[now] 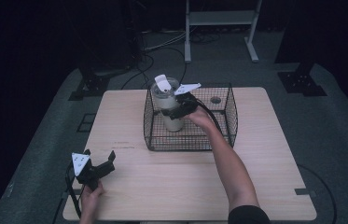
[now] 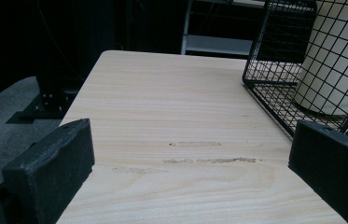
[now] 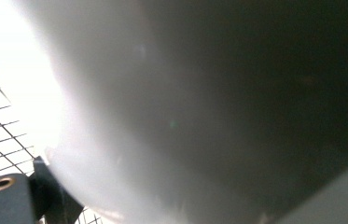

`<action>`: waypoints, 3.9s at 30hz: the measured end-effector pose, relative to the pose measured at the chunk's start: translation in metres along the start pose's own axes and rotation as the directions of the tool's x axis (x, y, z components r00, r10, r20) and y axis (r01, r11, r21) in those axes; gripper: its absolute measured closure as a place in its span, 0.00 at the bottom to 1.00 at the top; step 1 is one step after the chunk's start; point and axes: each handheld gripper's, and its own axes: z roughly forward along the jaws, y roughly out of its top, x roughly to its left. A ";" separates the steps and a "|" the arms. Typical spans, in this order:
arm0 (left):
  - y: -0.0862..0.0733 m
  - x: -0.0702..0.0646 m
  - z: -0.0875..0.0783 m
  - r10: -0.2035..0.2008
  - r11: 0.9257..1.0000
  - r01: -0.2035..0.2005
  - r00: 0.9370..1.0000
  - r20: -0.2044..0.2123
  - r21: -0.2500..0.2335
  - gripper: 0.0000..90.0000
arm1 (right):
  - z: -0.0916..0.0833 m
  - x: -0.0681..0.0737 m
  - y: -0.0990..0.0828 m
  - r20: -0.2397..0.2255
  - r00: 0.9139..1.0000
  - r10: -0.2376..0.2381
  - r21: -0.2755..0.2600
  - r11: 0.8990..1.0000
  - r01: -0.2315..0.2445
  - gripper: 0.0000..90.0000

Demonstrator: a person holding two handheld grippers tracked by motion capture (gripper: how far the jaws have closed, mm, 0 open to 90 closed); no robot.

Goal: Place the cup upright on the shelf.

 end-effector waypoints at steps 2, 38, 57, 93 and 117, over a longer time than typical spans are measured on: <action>0.000 0.000 0.000 0.000 1.000 0.000 1.000 -0.001 0.001 0.00 | 0.000 0.000 -0.001 0.000 1.000 -0.002 0.001 1.000 0.002 0.09; 0.000 0.000 0.001 -0.004 1.000 0.004 1.000 -0.005 0.008 0.00 | -0.014 0.001 -0.002 -0.003 1.000 -0.024 0.041 0.999 0.025 0.09; 0.000 -0.001 0.002 0.005 1.000 -0.005 1.000 -0.005 0.010 0.00 | -0.032 -0.001 -0.014 0.020 0.999 -0.029 0.087 0.996 0.027 0.10; 0.000 0.000 0.002 -0.007 1.000 0.007 1.000 -0.001 0.012 0.00 | -0.102 0.019 -0.005 0.062 0.992 0.110 0.105 0.988 -0.116 0.10; 0.000 0.002 0.002 -0.020 1.000 0.020 1.000 0.002 0.011 0.00 | -0.144 0.040 -0.015 0.042 0.994 0.102 0.101 0.989 -0.106 0.10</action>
